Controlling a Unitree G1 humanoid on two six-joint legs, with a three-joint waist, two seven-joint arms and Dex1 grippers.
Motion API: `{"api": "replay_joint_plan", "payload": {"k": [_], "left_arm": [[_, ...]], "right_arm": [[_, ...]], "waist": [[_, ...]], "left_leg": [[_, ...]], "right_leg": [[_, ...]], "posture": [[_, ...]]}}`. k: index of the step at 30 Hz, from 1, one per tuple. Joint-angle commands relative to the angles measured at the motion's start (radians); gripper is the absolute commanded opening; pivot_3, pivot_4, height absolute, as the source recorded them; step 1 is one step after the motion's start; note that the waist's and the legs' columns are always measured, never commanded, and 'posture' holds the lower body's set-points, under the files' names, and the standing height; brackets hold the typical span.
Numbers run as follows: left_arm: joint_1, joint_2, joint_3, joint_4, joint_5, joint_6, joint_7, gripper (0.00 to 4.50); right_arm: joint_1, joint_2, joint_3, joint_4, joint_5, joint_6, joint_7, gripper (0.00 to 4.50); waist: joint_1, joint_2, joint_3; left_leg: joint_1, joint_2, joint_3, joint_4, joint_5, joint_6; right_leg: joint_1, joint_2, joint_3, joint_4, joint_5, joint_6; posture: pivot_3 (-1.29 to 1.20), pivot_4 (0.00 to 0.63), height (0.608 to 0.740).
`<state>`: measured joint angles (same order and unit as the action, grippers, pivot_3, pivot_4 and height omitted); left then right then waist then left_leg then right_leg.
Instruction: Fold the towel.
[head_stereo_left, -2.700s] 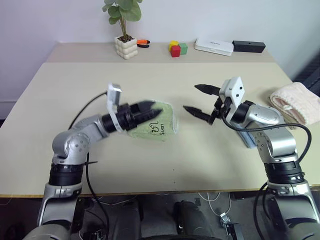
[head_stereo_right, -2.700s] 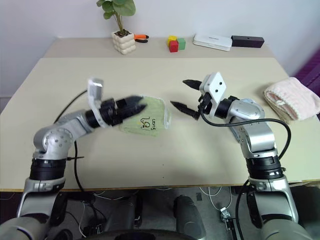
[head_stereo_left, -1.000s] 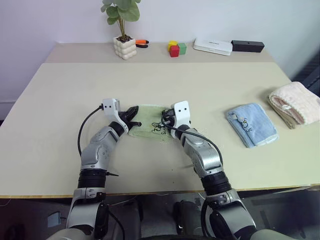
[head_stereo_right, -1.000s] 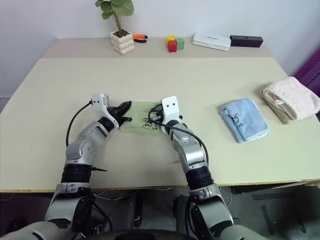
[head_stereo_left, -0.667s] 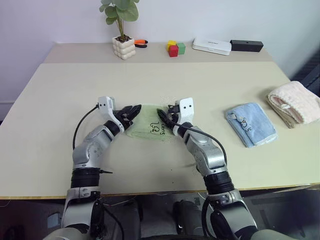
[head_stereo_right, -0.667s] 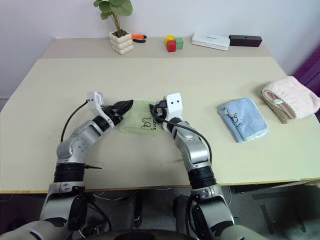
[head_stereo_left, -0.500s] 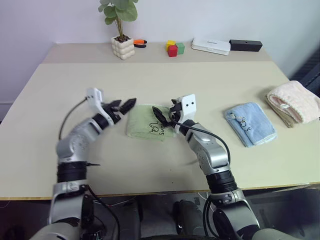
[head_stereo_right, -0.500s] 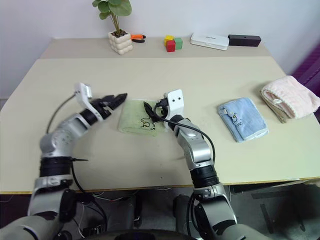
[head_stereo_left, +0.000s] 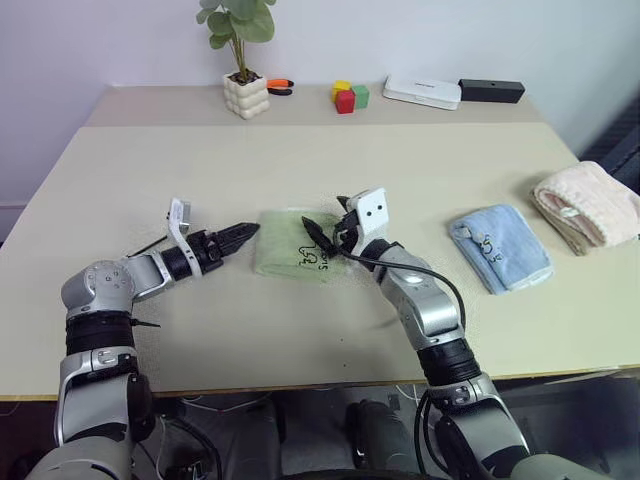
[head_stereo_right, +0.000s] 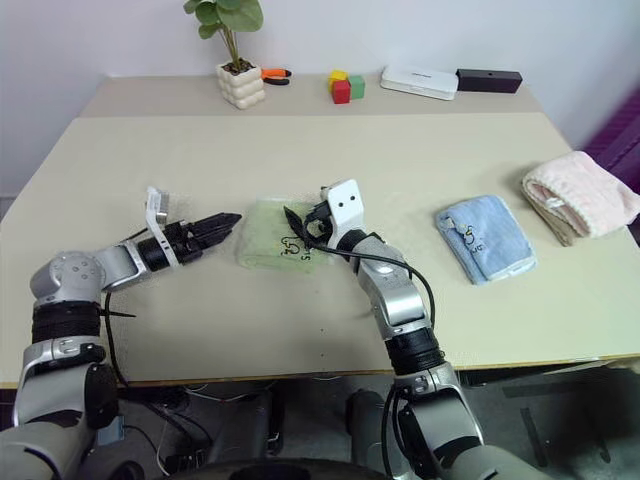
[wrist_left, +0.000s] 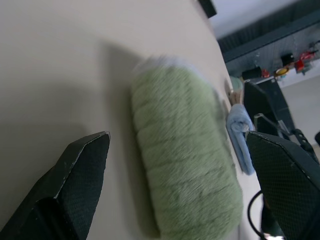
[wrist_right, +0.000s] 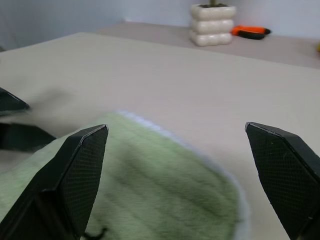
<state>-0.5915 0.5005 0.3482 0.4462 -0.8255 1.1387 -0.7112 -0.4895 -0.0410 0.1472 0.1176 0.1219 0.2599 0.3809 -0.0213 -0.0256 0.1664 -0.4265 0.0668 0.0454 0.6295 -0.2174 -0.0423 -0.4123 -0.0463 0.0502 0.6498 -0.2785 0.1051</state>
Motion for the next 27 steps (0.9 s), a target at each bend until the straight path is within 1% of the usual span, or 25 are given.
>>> {"api": "replay_joint_plan", "payload": {"k": [1, 4, 12, 15, 16, 18, 25, 27], "left_arm": [[-0.026, 0.000, -0.007, 0.000, -0.034, 0.073, -0.042, 4.45], [-0.023, -0.001, -0.060, -0.016, -0.020, 0.101, -0.080, 4.45], [-0.043, -0.051, -0.099, -0.003, -0.002, 0.113, -0.089, 4.45], [-0.056, -0.070, -0.101, 0.032, 0.010, 0.101, -0.085, 4.45], [-0.059, -0.073, -0.104, 0.045, 0.017, 0.098, -0.086, 4.22], [-0.058, -0.072, -0.113, 0.053, 0.030, 0.090, -0.094, 3.62], [-0.069, -0.081, -0.103, 0.099, 0.050, 0.064, -0.111, 0.13], [-0.074, -0.088, -0.094, 0.111, 0.049, 0.058, -0.109, 0.05]], "right_arm": [[-0.010, 0.007, 0.003, -0.038, -0.003, -0.015, -0.005, 4.47], [-0.013, -0.001, 0.006, -0.041, -0.010, -0.012, -0.009, 4.47], [-0.008, 0.004, 0.015, -0.041, -0.021, -0.008, -0.022, 4.47], [-0.009, 0.005, 0.023, -0.044, -0.028, -0.009, -0.020, 4.47], [-0.010, 0.005, 0.023, -0.044, -0.028, -0.009, -0.020, 4.50], [-0.012, 0.004, 0.019, -0.043, -0.028, -0.007, -0.024, 4.50], [-0.024, 0.007, -0.015, -0.038, -0.018, -0.013, -0.047, 4.50], [-0.029, 0.007, -0.022, -0.037, -0.015, -0.016, -0.049, 4.50]], "waist": [[0.001, 0.000, 0.000], [0.002, 0.000, 0.000], [0.002, 0.000, 0.000], [0.003, 0.000, 0.000], [0.004, 0.000, 0.000], [0.003, 0.000, 0.000], [0.004, 0.000, 0.000], [0.003, 0.000, 0.000]], "left_leg": [[0.000, 0.000, 0.000, 0.000, 0.000, 0.000], [0.000, 0.000, 0.000, 0.000, 0.000, 0.000], [0.000, 0.000, 0.000, 0.000, 0.000, 0.000], [0.000, 0.000, 0.000, 0.000, 0.000, 0.000], [0.000, 0.000, 0.000, 0.001, 0.000, 0.000], [0.000, 0.000, 0.000, 0.001, 0.000, 0.000], [0.001, 0.000, 0.000, 0.001, 0.000, 0.000], [0.002, 0.000, 0.000, 0.001, 0.000, 0.000]], "right_leg": [[0.000, 0.000, 0.000, 0.000, 0.000, 0.000], [0.000, 0.000, 0.000, 0.000, 0.000, 0.000], [0.001, 0.000, 0.000, 0.000, 0.000, 0.000], [0.001, 0.000, 0.000, 0.000, 0.000, 0.000], [0.001, 0.000, 0.000, 0.000, 0.000, 0.000], [0.001, 0.000, 0.000, 0.000, 0.000, 0.000], [0.001, 0.000, 0.000, 0.000, 0.000, 0.000], [0.002, 0.000, 0.000, 0.000, 0.000, 0.000]], "posture": [[0.00, 0.150, 0.740], [0.00, 0.150, 0.740], [0.00, 0.150, 0.740], [0.00, 0.150, 0.740], [0.00, 0.150, 0.740], [0.00, 0.150, 0.740], [0.00, 0.150, 0.740], [0.00, 0.150, 0.740]]}}
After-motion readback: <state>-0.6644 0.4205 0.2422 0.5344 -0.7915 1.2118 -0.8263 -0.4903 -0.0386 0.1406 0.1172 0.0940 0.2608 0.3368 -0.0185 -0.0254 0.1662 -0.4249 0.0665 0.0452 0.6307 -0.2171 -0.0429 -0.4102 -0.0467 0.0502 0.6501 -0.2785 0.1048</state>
